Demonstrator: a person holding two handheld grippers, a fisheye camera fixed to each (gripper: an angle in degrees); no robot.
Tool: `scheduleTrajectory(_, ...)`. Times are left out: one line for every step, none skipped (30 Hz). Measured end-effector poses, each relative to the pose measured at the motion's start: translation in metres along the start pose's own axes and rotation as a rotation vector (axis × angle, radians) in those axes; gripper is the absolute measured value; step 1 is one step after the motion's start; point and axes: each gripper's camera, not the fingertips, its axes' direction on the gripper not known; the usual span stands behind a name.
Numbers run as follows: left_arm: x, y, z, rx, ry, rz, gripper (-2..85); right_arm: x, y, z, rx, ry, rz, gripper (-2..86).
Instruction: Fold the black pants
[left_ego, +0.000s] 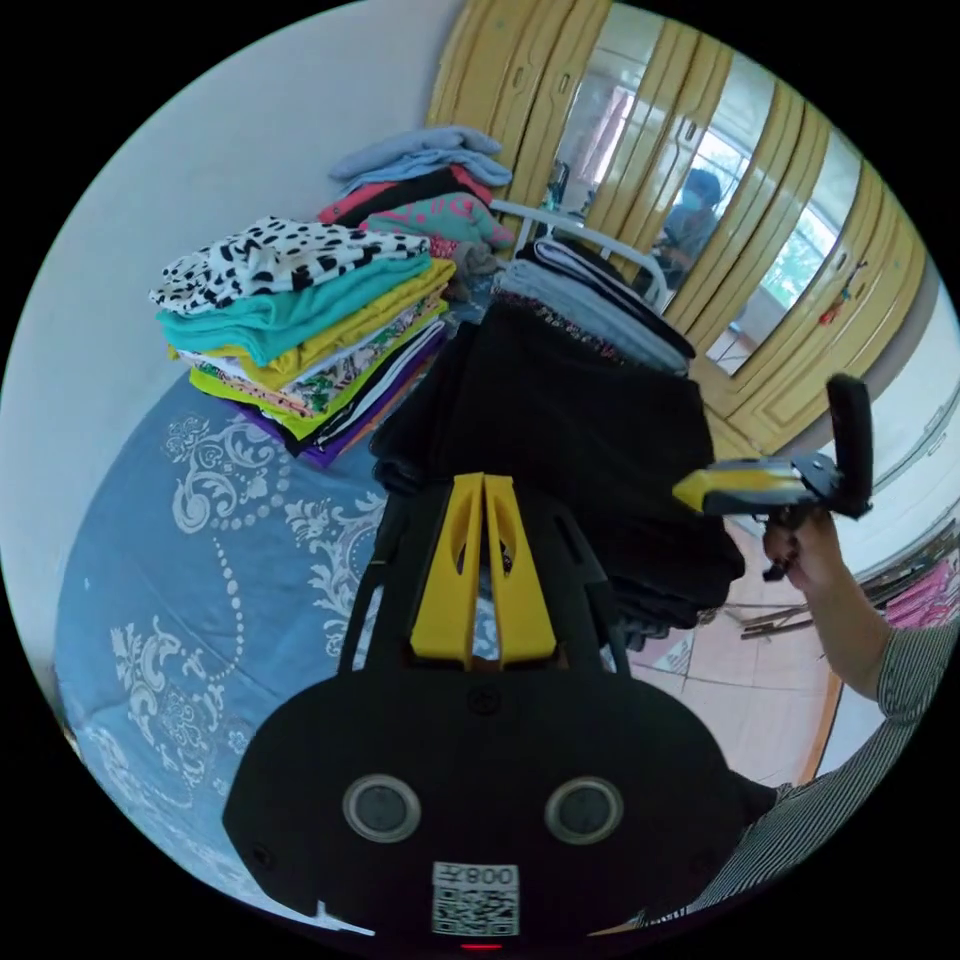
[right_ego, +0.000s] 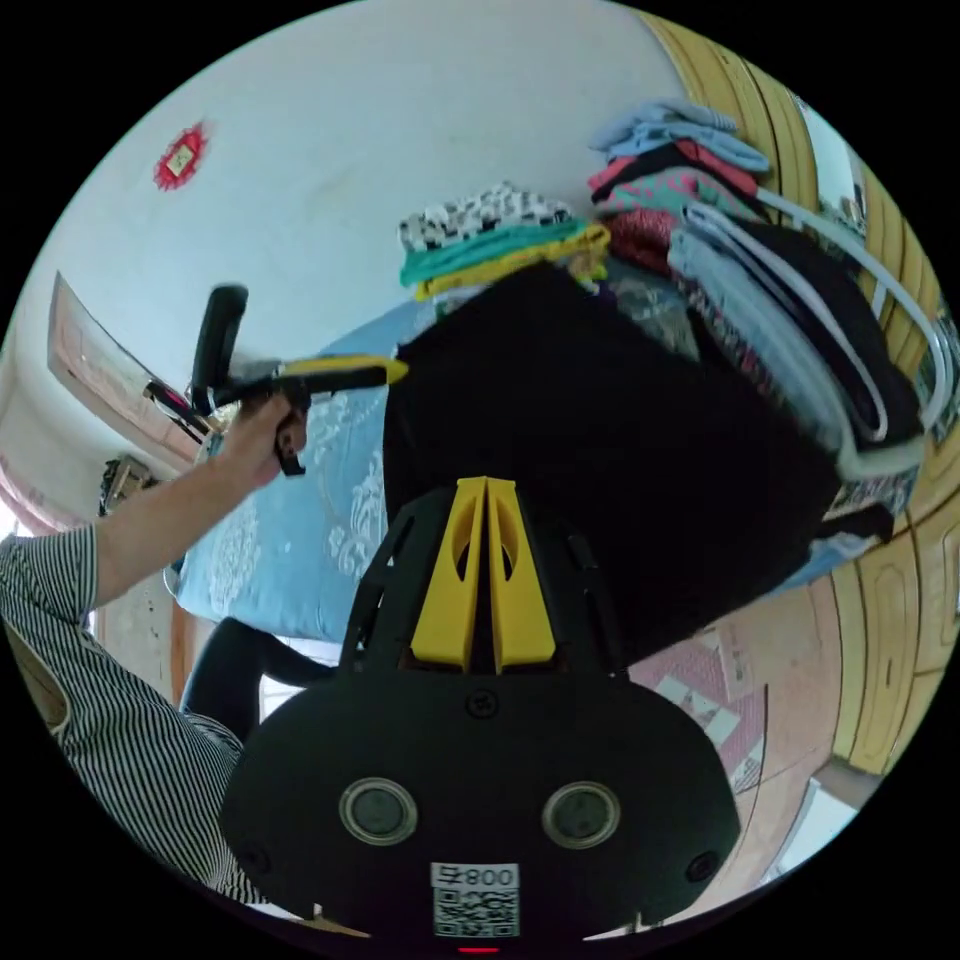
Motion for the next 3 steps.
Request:
scheduleTrajectory(0.003, 0.002, 0.002, -0.018, -0.026, 0.014, 0.1, 0.000, 0.016, 0.021, -0.041, -0.001, 0.016, 0.1)
scheduleTrajectory(0.006, 0.004, -0.001, -0.017, -0.051, 0.030, 0.1, -0.002, 0.028, 0.036, -0.012, 0.023, 0.025, 0.1)
scheduleTrajectory(0.008, 0.004, -0.003, -0.021, -0.064, 0.036, 0.1, -0.003, 0.033, 0.039, 0.026, 0.036, 0.023, 0.1)
